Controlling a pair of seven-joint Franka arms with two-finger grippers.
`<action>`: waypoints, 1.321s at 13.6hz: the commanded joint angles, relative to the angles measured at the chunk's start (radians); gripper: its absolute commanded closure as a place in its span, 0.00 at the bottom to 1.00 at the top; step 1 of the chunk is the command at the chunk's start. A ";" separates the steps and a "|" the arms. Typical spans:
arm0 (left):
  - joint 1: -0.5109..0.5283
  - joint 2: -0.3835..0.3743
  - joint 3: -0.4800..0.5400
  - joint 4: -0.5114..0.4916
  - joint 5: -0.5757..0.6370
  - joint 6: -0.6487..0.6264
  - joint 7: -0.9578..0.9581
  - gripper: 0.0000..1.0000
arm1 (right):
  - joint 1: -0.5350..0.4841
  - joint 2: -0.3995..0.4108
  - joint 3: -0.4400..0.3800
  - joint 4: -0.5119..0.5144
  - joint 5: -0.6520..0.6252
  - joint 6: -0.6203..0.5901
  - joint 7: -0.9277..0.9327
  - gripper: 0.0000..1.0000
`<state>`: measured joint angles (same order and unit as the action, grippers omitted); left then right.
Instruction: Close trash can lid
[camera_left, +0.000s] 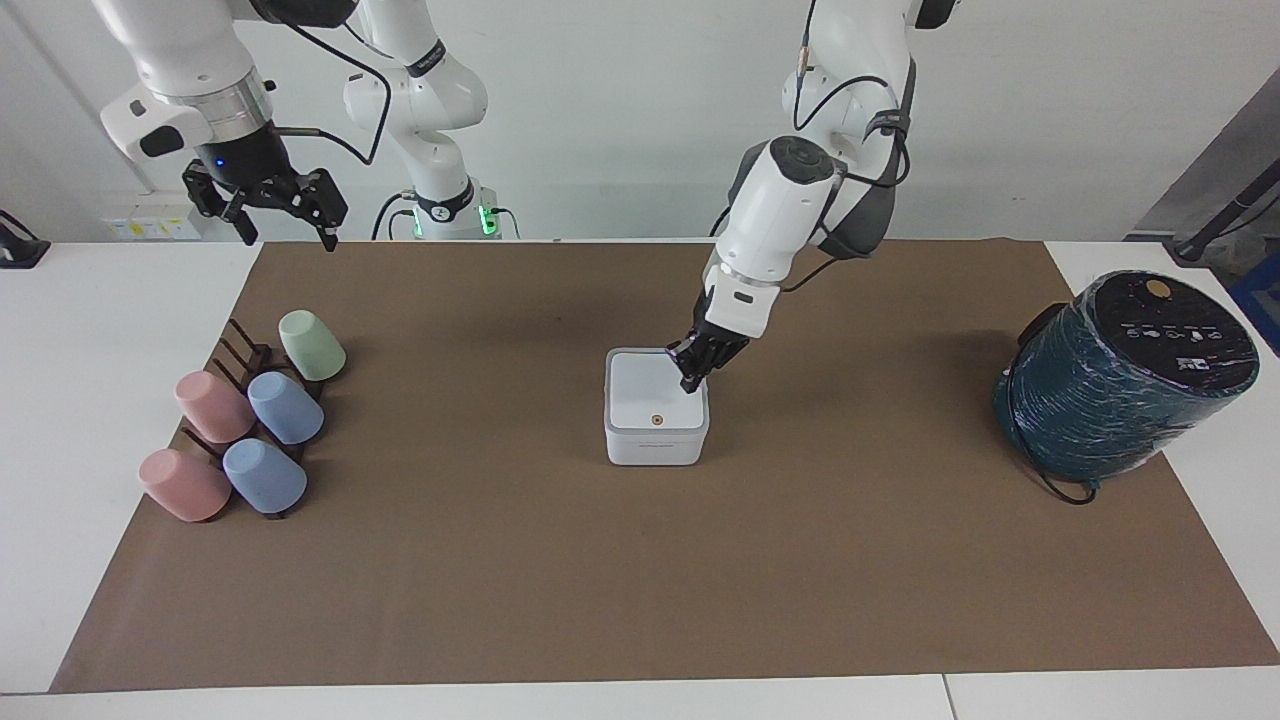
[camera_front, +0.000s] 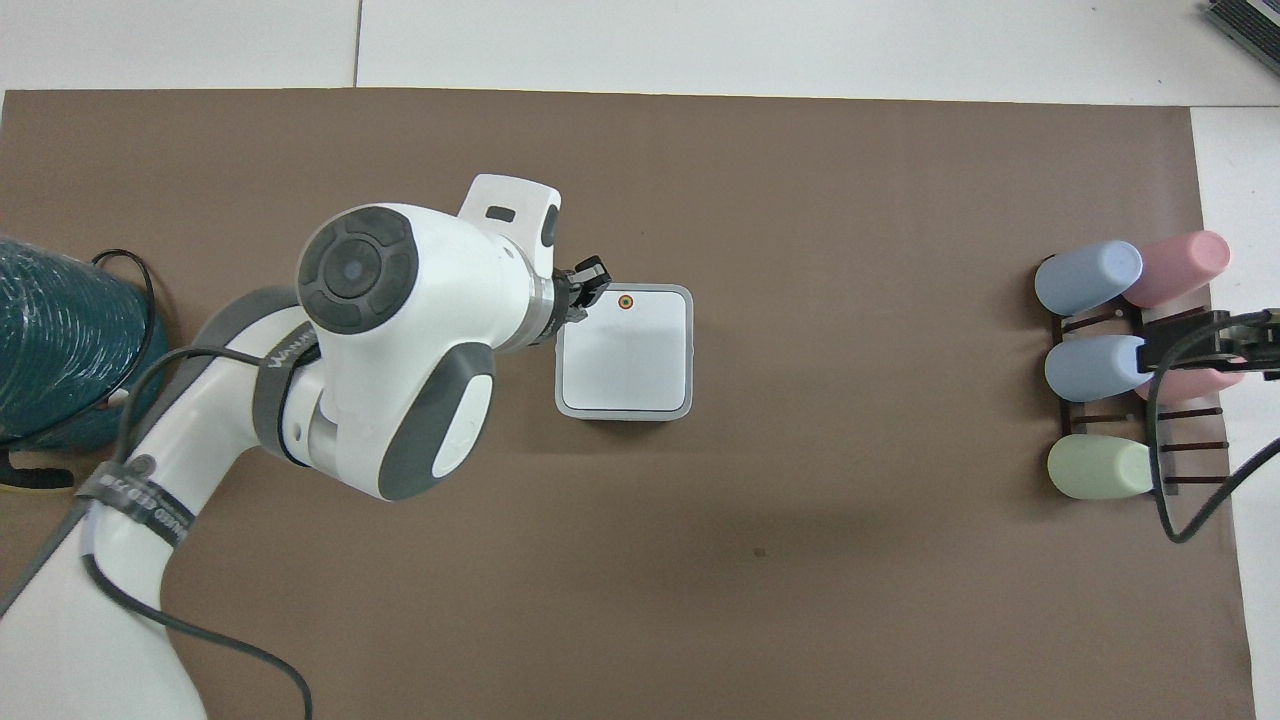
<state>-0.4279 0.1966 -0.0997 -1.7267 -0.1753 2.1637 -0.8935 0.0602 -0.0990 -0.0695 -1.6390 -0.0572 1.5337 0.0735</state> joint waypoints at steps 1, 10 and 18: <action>0.088 -0.054 -0.003 0.080 0.014 -0.186 0.097 1.00 | -0.003 -0.024 0.002 -0.024 -0.001 0.008 -0.020 0.00; 0.409 -0.243 0.002 0.088 0.094 -0.540 0.687 0.87 | -0.003 -0.024 0.002 -0.024 -0.001 0.008 -0.020 0.00; 0.406 -0.276 0.002 0.110 0.201 -0.616 0.829 0.00 | -0.003 -0.024 0.002 -0.025 -0.001 0.008 -0.020 0.00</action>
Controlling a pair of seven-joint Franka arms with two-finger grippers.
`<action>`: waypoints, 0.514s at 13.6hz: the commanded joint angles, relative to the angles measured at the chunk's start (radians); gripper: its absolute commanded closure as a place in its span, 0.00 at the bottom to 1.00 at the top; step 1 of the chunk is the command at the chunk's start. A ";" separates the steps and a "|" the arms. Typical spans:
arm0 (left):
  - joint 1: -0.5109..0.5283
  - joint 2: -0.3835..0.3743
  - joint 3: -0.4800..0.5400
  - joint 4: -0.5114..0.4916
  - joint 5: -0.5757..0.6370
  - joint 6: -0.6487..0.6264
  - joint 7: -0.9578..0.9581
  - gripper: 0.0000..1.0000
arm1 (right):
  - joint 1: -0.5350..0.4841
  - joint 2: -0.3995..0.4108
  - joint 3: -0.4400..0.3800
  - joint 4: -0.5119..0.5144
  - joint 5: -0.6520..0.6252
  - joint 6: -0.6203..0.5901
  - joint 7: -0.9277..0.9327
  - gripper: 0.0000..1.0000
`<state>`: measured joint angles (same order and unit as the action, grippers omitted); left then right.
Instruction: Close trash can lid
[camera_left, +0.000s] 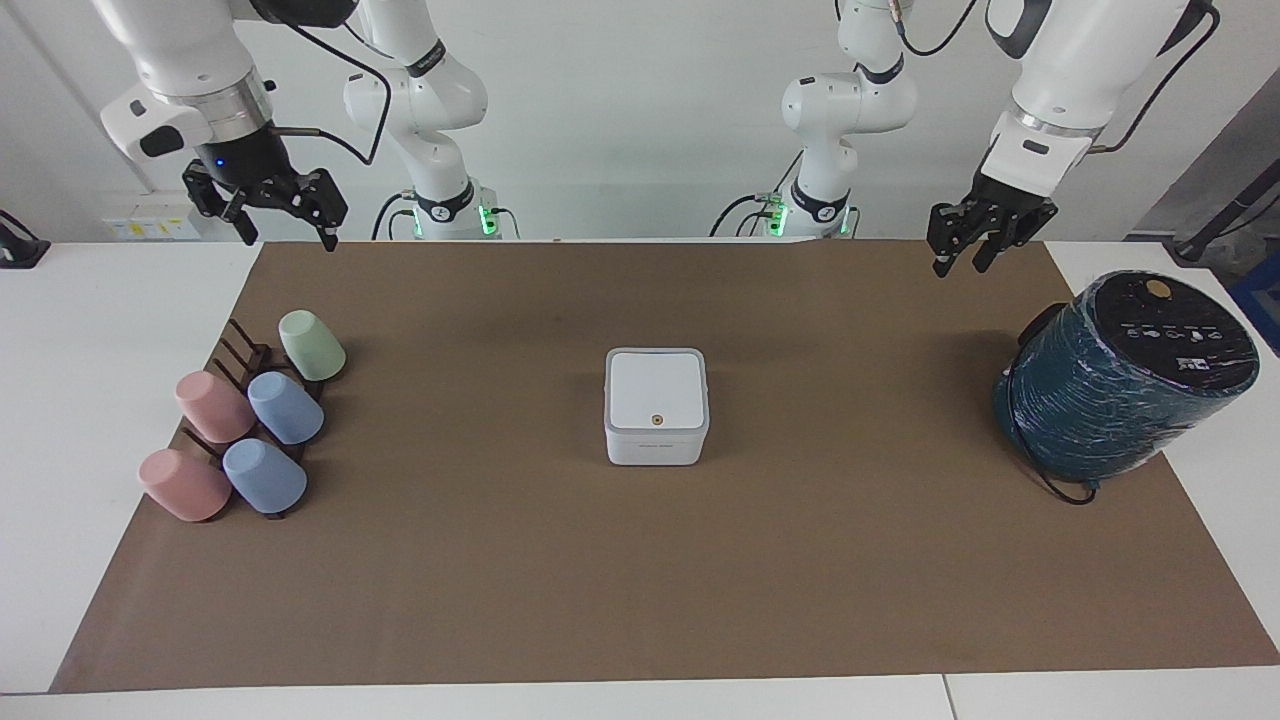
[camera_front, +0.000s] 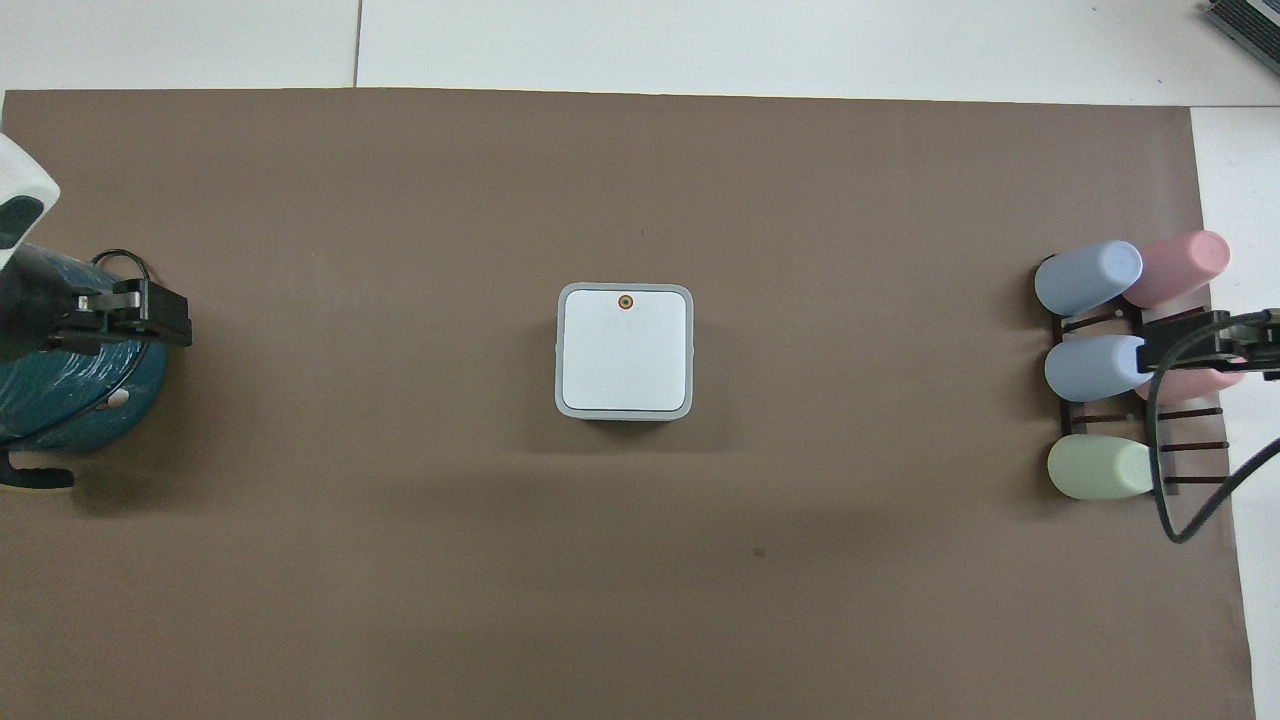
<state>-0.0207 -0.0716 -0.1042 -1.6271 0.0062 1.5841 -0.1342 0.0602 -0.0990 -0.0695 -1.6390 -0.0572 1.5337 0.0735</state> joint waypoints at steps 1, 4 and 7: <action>0.001 -0.008 0.009 0.010 0.020 -0.036 0.100 0.00 | -0.003 -0.024 0.002 -0.024 -0.001 0.008 -0.020 0.00; 0.002 -0.011 0.009 0.010 0.020 -0.024 0.107 0.00 | -0.003 -0.024 0.004 -0.024 -0.001 0.008 -0.020 0.00; 0.002 -0.011 0.011 0.012 0.014 -0.004 0.108 0.00 | -0.003 -0.024 0.002 -0.024 -0.001 0.008 -0.020 0.00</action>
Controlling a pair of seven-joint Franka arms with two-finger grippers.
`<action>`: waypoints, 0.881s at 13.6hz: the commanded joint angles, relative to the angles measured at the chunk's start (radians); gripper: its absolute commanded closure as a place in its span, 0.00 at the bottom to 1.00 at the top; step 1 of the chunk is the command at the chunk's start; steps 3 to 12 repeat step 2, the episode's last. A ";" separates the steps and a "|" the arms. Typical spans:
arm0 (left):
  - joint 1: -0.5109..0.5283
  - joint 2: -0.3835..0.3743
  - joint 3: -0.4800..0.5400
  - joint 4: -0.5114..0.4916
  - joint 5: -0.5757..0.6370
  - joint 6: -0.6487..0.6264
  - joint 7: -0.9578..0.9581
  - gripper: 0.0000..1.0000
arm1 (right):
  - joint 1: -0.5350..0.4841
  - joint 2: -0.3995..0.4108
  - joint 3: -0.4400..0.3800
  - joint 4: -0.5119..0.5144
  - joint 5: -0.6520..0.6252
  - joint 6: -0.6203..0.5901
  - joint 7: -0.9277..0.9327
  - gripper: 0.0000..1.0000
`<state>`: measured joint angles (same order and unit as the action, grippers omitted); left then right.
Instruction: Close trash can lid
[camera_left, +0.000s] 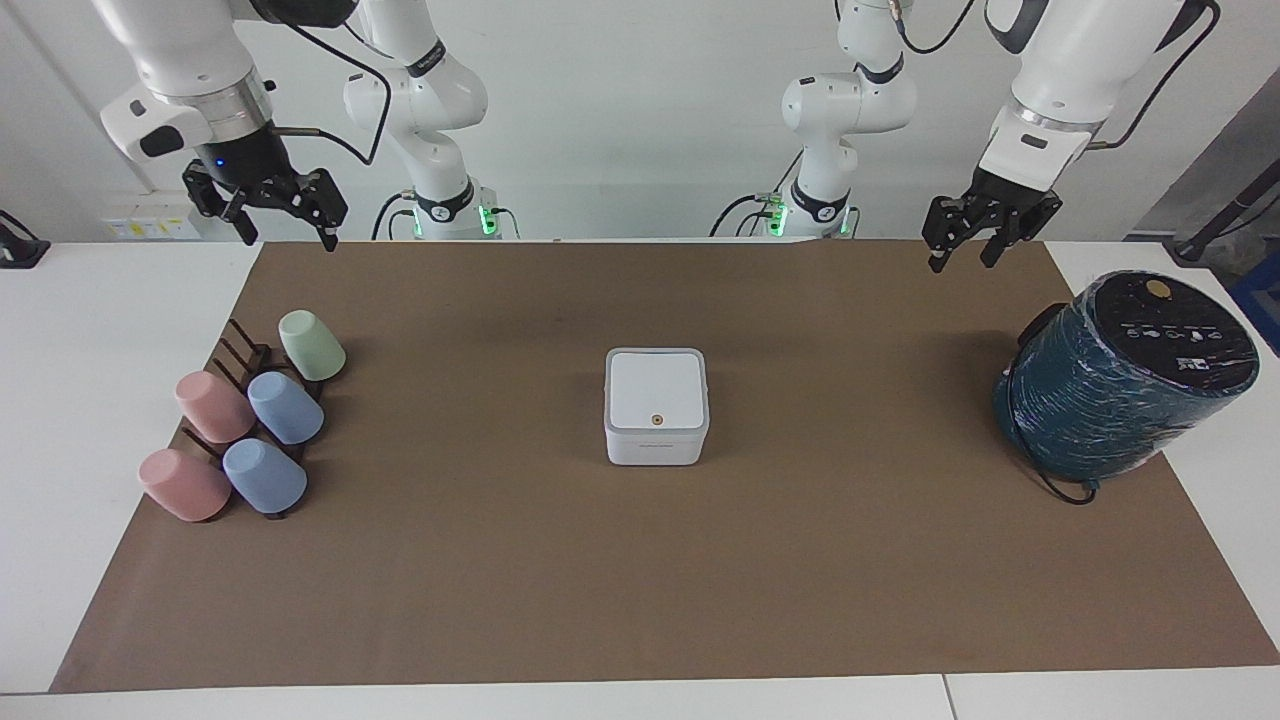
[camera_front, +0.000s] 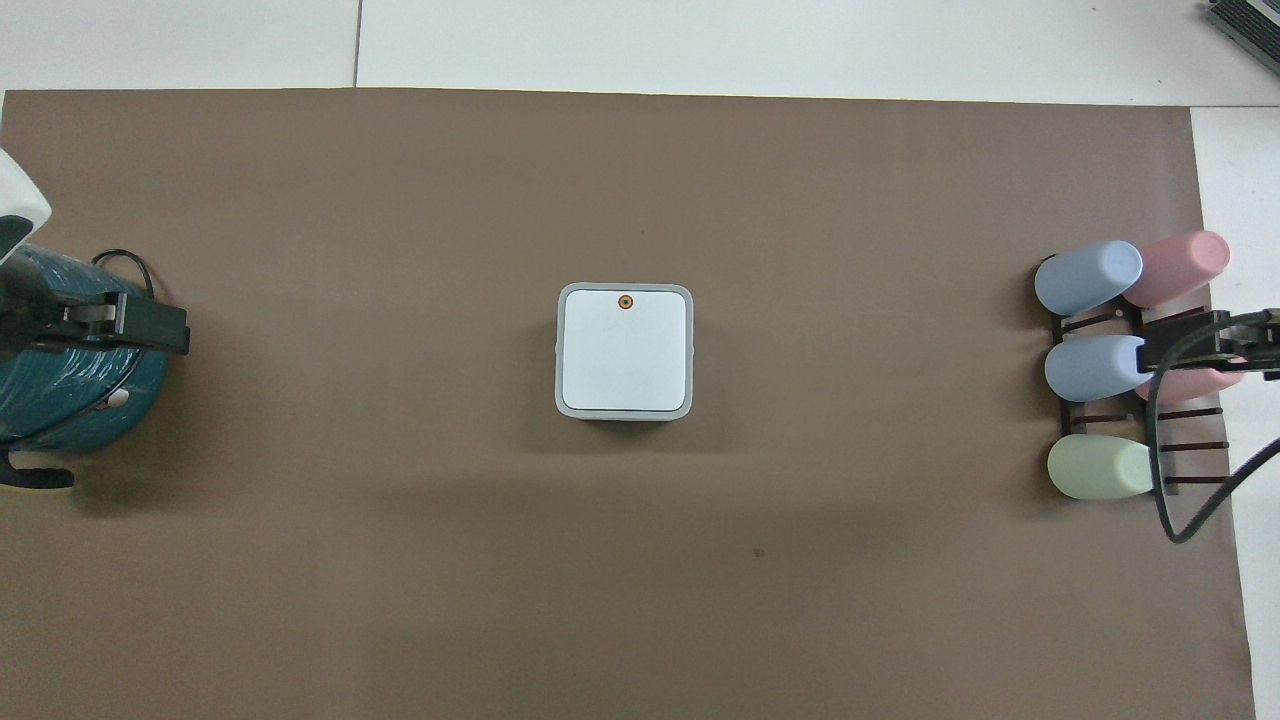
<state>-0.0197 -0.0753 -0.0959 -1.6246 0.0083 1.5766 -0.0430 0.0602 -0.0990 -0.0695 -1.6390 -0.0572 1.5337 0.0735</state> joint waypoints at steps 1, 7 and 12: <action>0.001 -0.008 0.002 0.009 0.012 0.003 0.017 0.00 | -0.003 -0.024 0.002 -0.024 -0.001 0.008 -0.020 0.00; 0.001 -0.014 0.002 0.009 0.012 0.003 0.018 0.00 | -0.003 -0.024 0.002 -0.024 -0.001 0.008 -0.020 0.00; 0.001 -0.014 0.002 0.009 0.012 0.003 0.018 0.00 | -0.003 -0.024 0.002 -0.024 -0.001 0.008 -0.020 0.00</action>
